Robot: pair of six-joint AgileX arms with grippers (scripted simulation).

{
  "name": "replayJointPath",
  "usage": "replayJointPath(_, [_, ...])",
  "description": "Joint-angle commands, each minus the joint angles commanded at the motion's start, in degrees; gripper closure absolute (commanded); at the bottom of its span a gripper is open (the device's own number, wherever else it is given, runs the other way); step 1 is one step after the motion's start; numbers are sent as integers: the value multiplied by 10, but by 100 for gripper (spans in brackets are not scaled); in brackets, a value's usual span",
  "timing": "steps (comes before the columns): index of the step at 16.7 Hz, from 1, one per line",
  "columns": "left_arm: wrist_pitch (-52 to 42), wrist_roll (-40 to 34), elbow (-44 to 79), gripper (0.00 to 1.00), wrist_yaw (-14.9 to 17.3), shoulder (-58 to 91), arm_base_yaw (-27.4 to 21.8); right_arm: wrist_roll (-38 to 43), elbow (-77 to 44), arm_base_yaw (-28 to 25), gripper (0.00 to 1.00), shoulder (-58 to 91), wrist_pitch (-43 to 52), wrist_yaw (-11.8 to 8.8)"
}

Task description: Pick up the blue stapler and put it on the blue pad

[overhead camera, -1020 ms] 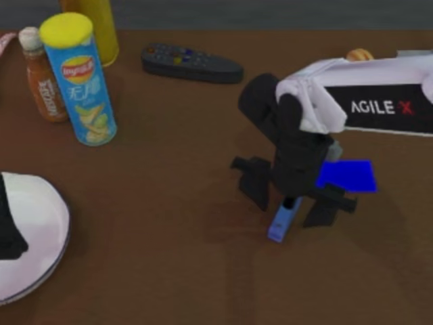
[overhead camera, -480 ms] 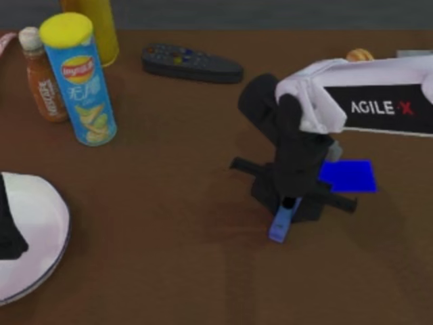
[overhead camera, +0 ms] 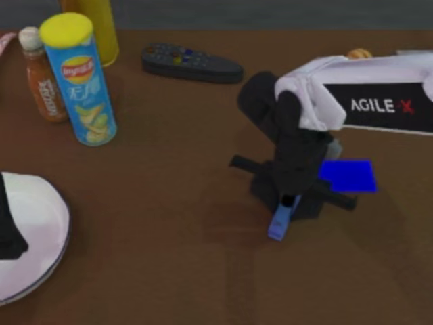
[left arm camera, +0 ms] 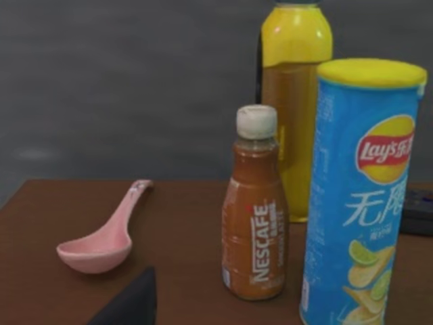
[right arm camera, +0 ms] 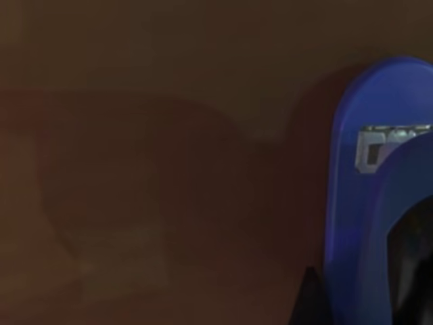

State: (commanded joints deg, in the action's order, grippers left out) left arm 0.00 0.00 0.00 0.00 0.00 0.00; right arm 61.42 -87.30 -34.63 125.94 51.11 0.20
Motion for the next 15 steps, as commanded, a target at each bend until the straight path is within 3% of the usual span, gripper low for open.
replayJointPath(8, [0, 0, 0, 0, 0, 0, 0, -1, -119, -4, 100, -55, 181, -1])
replayJointPath(15, [0, 0, 0, 0, 0, 0, 0, 7, -129, 2, 100, -57, 190, -1])
